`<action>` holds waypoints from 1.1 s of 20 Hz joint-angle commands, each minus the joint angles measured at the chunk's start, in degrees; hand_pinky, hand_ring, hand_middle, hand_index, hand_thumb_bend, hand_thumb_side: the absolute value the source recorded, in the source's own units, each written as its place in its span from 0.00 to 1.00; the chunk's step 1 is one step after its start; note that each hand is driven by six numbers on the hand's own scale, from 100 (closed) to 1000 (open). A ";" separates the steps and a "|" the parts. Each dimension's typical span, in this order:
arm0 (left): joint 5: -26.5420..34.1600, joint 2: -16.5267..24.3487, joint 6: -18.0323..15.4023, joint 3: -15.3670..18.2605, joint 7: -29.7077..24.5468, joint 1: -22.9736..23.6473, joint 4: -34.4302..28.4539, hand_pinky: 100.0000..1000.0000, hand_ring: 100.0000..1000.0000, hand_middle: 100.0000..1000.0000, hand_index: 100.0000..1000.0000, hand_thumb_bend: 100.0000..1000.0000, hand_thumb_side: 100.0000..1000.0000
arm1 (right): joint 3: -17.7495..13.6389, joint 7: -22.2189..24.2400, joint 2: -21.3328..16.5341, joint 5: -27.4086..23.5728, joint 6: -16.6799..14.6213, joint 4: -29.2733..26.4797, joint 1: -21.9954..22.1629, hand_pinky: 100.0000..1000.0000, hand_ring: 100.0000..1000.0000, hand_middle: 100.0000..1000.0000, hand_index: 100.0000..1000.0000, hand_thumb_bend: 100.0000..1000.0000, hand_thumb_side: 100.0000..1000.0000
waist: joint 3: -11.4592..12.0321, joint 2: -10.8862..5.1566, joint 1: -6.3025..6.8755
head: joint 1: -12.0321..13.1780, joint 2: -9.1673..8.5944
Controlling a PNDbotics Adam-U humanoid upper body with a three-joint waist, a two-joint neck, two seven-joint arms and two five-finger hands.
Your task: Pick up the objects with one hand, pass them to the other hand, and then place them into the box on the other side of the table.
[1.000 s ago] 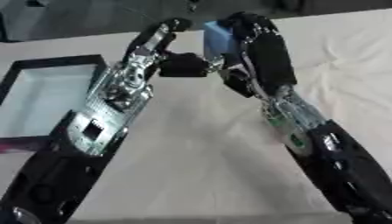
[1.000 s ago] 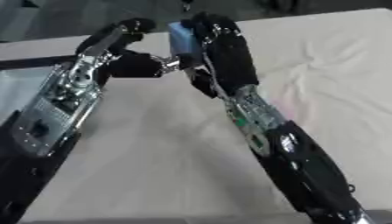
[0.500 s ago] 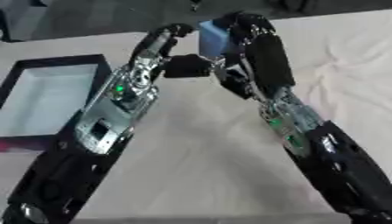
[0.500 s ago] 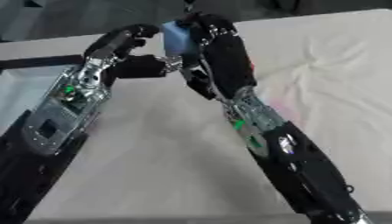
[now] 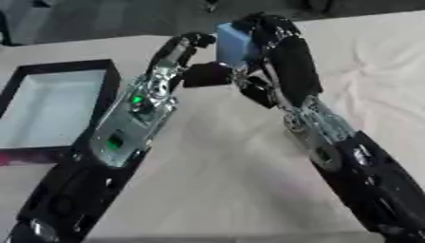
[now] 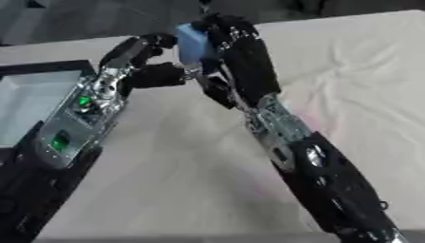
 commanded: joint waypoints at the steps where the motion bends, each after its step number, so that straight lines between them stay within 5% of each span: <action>1: -0.61 -0.56 -0.51 0.06 0.24 -1.14 0.88 0.80 1.00 0.86 0.84 0.41 0.27 | 0.49 -0.40 0.25 -0.34 -1.02 -1.08 -1.00 0.71 0.67 0.51 0.66 0.00 0.00 | -0.01 -1.87 0.24 | 0.15 -0.24; 4: -0.74 -0.76 -0.90 0.13 0.50 -1.04 1.64 0.79 1.00 0.85 0.82 0.24 0.25 | 0.64 -0.48 0.25 -0.65 -1.48 -0.73 -0.98 0.71 0.67 0.51 0.66 0.00 0.00 | -0.06 -1.84 0.27 | -0.07 -0.45; 10: -0.92 -1.18 -2.25 0.15 1.37 -0.94 2.19 0.74 1.00 0.81 0.78 0.16 0.29 | 0.89 -0.22 0.20 -1.41 -2.19 -0.40 -0.97 0.71 0.67 0.51 0.66 0.00 0.00 | -0.08 -1.84 0.20 | -0.43 -0.50; 14: -0.70 -1.45 -3.45 0.33 2.56 -0.84 2.33 0.63 1.00 0.70 0.67 0.01 0.33 | 0.96 0.10 0.17 -1.89 -2.57 -0.27 -0.84 0.71 0.67 0.51 0.66 0.00 0.00 | -0.13 -1.80 0.17 | -0.50 -0.34; 18: 0.76 -1.62 -4.32 0.54 4.32 -0.71 2.76 0.52 1.00 0.58 0.51 0.00 0.39 | 1.10 0.69 0.19 -2.52 -2.43 0.13 -0.69 0.72 0.68 0.52 0.67 0.00 0.00 | -0.22 -1.76 0.17 | -0.65 -0.01; 19: 1.13 -1.64 -4.50 0.59 4.85 -0.68 2.79 0.50 1.00 0.56 0.48 0.00 0.39 | 1.14 0.95 0.21 -2.77 -2.28 0.24 -0.66 0.72 0.69 0.53 0.68 0.02 0.00 | -0.25 -1.76 0.16 | -0.69 0.05; 20: 1.51 -1.66 -4.60 0.69 5.42 -0.64 2.86 0.49 0.98 0.54 0.44 0.00 0.39 | 1.16 1.25 0.21 -2.96 -2.07 0.33 -0.65 0.73 0.72 0.56 0.71 0.18 0.00 | -0.29 -1.76 0.15 | -0.73 0.13; 22: 2.34 -1.63 -4.58 0.89 6.61 -0.60 3.10 0.46 0.95 0.49 0.38 0.00 0.38 | 1.16 1.98 0.13 -2.84 -1.50 0.48 -0.63 0.76 0.76 0.61 0.75 0.33 0.00 | -0.35 -1.80 0.13 | -0.75 0.26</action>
